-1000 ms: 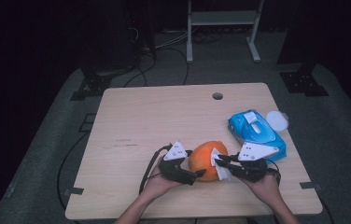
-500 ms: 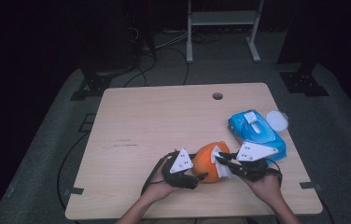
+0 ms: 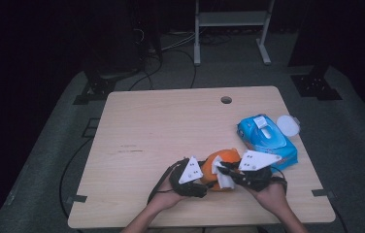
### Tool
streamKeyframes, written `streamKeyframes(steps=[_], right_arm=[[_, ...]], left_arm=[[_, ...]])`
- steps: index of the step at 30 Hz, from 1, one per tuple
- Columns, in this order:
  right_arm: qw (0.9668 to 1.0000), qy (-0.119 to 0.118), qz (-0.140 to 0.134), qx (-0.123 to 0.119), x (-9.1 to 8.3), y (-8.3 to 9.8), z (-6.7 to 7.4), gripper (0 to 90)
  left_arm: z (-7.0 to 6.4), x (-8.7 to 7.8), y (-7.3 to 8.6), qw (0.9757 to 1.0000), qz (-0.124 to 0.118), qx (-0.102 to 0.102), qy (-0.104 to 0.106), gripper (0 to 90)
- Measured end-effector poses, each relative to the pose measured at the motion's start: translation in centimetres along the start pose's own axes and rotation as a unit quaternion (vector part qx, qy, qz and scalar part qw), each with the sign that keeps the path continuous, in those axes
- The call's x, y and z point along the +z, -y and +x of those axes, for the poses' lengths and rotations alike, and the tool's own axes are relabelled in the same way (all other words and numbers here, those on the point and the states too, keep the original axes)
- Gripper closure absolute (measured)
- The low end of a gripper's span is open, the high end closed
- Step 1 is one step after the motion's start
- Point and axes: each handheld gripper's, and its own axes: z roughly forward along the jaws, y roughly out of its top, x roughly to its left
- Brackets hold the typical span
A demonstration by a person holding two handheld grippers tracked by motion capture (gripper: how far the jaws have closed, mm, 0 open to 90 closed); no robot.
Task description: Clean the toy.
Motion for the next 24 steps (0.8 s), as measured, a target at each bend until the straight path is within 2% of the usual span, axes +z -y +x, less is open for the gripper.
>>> streamKeyframes(steps=[2, 4, 5, 6, 7, 9, 12, 14, 16, 18, 19, 21, 23, 24], right_arm=[[0.9994, 0.028, 0.003, 0.021, -1.0, 0.8, -1.4, 81.0], [0.9986, 0.034, 0.012, 0.039, -1.3, 1.8, -2.4, 81.0], [0.9985, 0.032, 0.012, 0.044, -1.3, 2.2, -2.5, 81.0], [0.9982, 0.029, 0.013, 0.051, -1.2, 2.5, -2.5, 81.0], [0.9984, 0.029, 0.013, 0.047, -1.0, 2.5, -2.3, 81.0], [0.9987, 0.027, 0.015, 0.04, -0.8, 2.1, -1.8, 81.0], [0.9996, 0.007, 0.004, 0.027, -0.4, 1.3, -0.7, 81.0], [0.9995, -0.02, -0.007, 0.025, 0.2, 0.7, 0.2, 81.0], [0.999, -0.042, -0.009, 0.017, 0.9, 0.2, 1.0, 81.0], [0.9994, -0.034, 0.0, 0.001, 1.3, -0.2, 1.5, 81.0], [0.9995, -0.032, 0.0, 0.001, 1.3, -0.2, 1.3, 81.0], [0.9996, -0.024, -0.004, 0.011, 0.9, -0.1, 0.7, 81.1], [0.9999, 0.001, -0.001, 0.017, 0.3, 0.3, -0.3, 81.0], [0.9998, 0.008, 0.001, 0.02, 0.1, 0.5, -0.6, 81.0]], left_arm=[[0.2, -0.1, 0.2, 0.9999, -0.001, -0.009, 0.007, 33.1], [0.5, -0.2, 0.1, 0.9998, 0.006, -0.016, 0.012, 32.2], [0.7, -0.1, 0.0, 0.9995, 0.008, -0.024, 0.016, 30.2], [0.8, 0.0, -0.2, 0.9988, 0.01, -0.043, 0.023, 26.4], [0.9, 0.1, -0.3, 0.9979, 0.012, -0.058, 0.028, 19.8], [0.9, 0.2, -0.4, 0.9966, 0.011, -0.076, 0.03, 16.6], [0.9, 0.0, -0.4, 0.997, 0.011, -0.072, 0.027, 21.5], [0.8, 0.0, -0.4, 0.9978, 0.01, -0.062, 0.022, 24.1], [0.5, 0.0, -0.4, 0.9989, 0.013, -0.041, 0.018, 26.4], [0.7, -0.1, -0.3, 0.999, 0.015, -0.038, 0.018, 26.6], [0.8, -0.1, -0.2, 0.999, 0.013, -0.039, 0.018, 26.8], [0.9, -0.1, -0.1, 0.9989, 0.009, -0.042, 0.02, 27.5], [1.1, -0.1, 0.1, 0.9989, 0.008, -0.041, 0.021, 27.3], [1.2, -0.1, 0.1, 0.9987, 0.007, -0.046, 0.022, 26.3]])
